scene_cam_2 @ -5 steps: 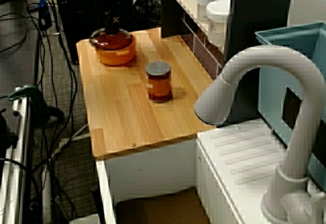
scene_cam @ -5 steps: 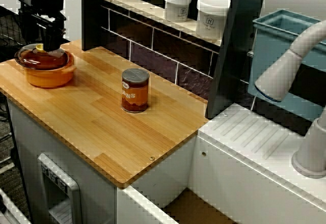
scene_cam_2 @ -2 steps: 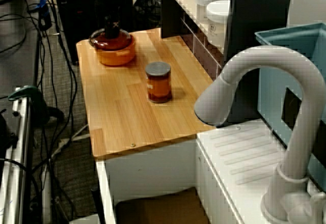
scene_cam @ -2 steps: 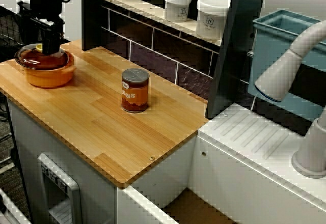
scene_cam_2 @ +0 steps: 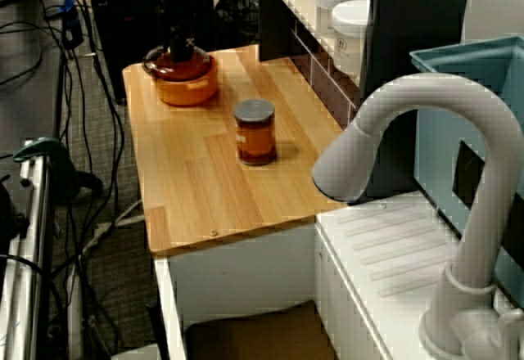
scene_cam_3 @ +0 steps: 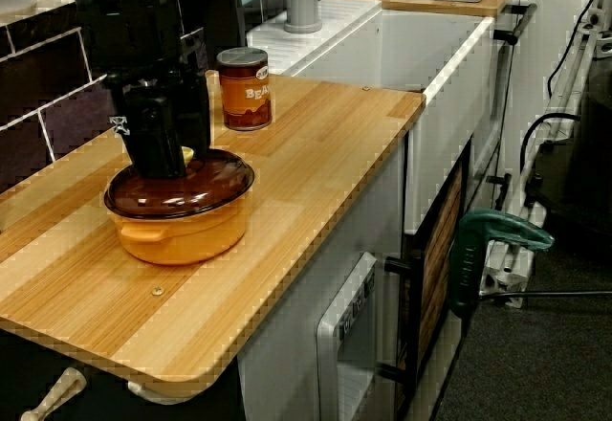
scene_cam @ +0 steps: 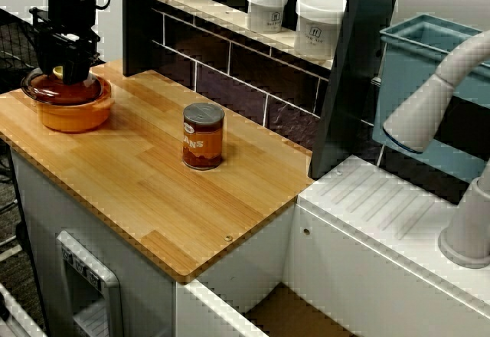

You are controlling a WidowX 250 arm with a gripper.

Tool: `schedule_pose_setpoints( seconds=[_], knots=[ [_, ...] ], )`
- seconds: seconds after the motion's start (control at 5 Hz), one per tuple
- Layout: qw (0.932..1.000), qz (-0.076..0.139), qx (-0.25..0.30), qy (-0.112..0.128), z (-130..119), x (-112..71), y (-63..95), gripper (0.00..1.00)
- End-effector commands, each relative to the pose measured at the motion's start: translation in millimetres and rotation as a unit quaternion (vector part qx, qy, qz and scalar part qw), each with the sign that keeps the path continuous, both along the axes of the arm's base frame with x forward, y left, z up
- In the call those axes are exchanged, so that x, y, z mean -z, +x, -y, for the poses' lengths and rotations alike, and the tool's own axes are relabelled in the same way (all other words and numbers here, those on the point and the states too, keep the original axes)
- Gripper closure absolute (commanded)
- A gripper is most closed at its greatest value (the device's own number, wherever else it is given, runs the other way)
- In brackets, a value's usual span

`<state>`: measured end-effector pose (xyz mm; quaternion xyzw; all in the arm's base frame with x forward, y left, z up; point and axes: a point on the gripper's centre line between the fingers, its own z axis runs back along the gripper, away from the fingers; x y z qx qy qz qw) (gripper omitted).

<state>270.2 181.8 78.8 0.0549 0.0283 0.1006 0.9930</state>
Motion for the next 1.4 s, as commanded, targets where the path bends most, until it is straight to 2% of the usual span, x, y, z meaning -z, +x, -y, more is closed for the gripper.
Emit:
schedule_pose_setpoints(
  seconds=[0.0,0.2,0.6,1.0,1.2],
  knots=[
    [1.0,0.003,-0.004,0.0,-8,-8.7,-1.6,1.0],
    [0.9999,0.005,-0.001,-0.015,-4,-27.5,-2.7,1.0],
    [0.9994,0.026,0.003,-0.023,6,-62.6,-10.7,1.0],
    [0.9979,0.031,0.042,-0.038,39,-68.9,-19.9,1.0],
    [0.997,0.039,0.062,-0.024,65,-66.9,-21.7,1.0]
  ],
)
